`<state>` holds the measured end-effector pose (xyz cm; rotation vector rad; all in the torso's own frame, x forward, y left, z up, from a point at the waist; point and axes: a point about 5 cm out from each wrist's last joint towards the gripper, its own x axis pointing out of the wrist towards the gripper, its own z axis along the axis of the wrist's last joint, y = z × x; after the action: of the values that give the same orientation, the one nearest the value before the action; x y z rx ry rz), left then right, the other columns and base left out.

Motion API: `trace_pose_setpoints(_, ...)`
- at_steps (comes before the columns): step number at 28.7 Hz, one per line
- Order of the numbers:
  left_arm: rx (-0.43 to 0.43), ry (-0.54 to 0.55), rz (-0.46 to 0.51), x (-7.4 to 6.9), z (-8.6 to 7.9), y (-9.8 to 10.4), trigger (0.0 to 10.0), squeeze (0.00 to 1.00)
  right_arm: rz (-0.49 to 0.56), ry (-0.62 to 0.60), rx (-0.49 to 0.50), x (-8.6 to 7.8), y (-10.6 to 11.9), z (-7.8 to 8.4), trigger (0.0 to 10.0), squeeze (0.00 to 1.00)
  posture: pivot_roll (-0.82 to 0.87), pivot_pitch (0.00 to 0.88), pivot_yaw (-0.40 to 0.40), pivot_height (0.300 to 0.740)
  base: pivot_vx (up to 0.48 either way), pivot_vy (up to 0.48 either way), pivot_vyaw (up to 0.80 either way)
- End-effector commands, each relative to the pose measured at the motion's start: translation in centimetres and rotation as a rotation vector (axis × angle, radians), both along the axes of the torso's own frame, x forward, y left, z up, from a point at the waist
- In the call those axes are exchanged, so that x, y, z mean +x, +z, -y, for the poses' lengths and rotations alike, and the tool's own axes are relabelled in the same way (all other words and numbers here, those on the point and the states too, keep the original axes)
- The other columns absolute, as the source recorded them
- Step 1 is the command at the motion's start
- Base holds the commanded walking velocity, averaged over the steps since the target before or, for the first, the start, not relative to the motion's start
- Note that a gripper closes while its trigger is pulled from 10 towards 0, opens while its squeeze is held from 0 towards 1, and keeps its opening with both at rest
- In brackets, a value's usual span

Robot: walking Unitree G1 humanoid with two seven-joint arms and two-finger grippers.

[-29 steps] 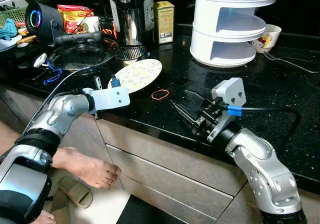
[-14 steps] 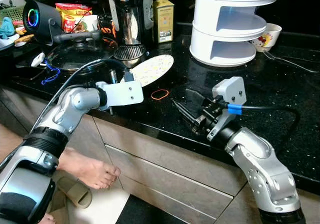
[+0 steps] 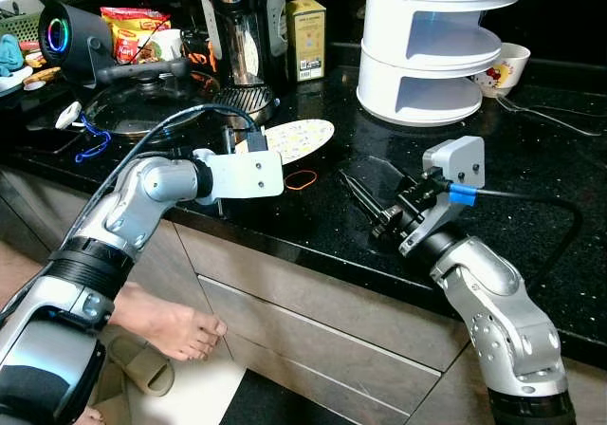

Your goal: Kitchen organization

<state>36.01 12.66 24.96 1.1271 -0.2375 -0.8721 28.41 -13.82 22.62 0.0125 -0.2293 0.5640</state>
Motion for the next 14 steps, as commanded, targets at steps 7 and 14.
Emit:
trace_pose_setpoints(7,-0.005,0.001,-0.004,-0.6,-0.5,0.4,0.0,0.0,0.002,-0.01,0.025,0.1,-0.1,0.0,10.0,0.0,-0.13,0.055,0.067,0.74,0.0,0.0,0.0)
trace_pose_setpoints(14,0.067,0.052,0.148,-0.4,-1.3,3.2,0.0,0.0,-0.003,-0.028,0.121,0.4,0.2,0.2,10.0,0.0,-0.13,0.052,0.067,0.74,0.0,0.0,0.0)
